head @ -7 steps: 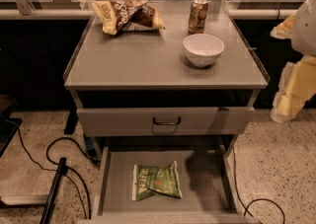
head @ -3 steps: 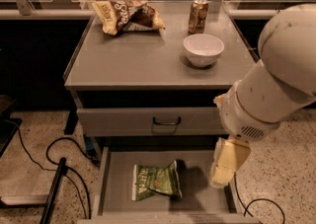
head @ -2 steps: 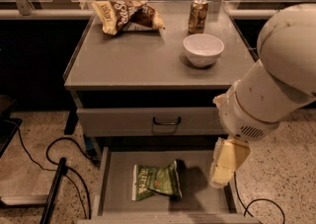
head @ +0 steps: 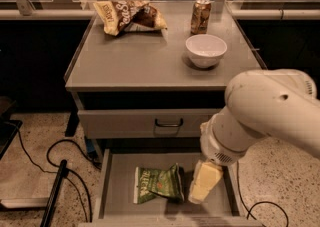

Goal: Pick green jalapeno chip bag from middle drawer and place on counter

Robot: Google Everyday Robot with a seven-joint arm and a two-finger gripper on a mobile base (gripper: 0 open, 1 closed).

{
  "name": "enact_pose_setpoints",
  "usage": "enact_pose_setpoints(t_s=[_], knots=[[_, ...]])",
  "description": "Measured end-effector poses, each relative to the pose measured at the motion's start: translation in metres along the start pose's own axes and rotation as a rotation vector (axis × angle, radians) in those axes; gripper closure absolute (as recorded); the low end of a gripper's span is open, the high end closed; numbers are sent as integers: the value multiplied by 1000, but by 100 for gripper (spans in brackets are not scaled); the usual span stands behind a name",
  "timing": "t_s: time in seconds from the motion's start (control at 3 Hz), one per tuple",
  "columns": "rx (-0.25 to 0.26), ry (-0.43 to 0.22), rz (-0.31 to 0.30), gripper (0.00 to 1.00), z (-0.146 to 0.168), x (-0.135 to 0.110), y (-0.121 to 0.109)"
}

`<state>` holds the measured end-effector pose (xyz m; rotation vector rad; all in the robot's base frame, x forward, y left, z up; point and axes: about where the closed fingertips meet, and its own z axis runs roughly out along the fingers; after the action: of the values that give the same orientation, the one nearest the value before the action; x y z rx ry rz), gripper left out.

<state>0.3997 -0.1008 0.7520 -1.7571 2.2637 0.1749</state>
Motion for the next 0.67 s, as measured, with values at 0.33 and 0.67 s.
enact_pose_setpoints(t_s=[0.33,0.67], knots=[[-18,-2,14,0,48,-4,-5],[-18,-2,14,0,48,-4,-5]])
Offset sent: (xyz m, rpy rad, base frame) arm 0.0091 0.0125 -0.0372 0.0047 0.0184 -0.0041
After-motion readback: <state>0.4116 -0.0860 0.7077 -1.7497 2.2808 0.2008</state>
